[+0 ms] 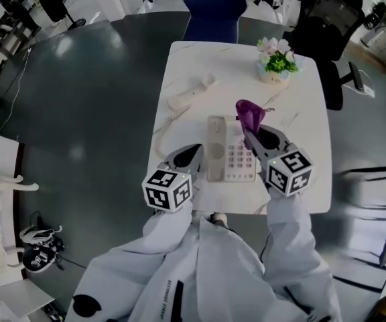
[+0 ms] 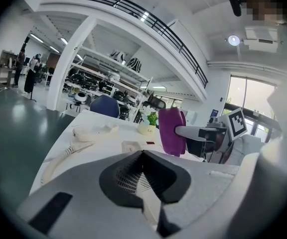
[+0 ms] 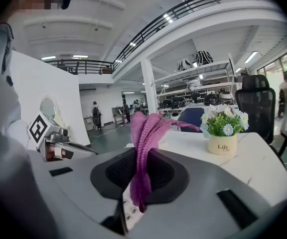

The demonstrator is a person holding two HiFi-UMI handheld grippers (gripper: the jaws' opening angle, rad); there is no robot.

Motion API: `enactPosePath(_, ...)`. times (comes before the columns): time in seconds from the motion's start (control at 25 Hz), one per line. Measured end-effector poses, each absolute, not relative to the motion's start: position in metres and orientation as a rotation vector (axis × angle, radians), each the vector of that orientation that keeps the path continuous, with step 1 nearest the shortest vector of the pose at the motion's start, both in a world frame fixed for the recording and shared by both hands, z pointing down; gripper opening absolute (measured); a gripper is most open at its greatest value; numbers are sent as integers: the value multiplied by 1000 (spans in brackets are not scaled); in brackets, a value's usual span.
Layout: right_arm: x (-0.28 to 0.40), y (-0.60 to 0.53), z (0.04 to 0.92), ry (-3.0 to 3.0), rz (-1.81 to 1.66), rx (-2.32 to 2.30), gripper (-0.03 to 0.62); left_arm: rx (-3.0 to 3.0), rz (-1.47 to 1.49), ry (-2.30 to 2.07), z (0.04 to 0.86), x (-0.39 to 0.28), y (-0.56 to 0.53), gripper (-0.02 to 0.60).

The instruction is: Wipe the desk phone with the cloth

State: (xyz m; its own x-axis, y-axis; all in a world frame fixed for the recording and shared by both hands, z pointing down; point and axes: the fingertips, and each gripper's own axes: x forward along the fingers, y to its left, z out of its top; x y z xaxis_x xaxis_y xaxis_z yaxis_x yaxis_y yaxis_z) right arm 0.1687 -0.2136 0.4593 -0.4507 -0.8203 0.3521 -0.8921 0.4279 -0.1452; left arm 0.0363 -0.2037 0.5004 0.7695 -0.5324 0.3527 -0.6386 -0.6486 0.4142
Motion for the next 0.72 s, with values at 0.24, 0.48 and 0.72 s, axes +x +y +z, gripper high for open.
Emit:
enactPosePath(0.24,172,-235,460,-2390,391,1548,38,2448,283,-831,504,38,-218,-3)
enactPosePath(0.48,169,-255,466,-2330,311,1534,38,2436,293,-817,511,35,-225,-3)
enactPosePath(0.72,148,-268,493,-2317,336,1381,38,2407,299,-842,517,31,-229,-3)
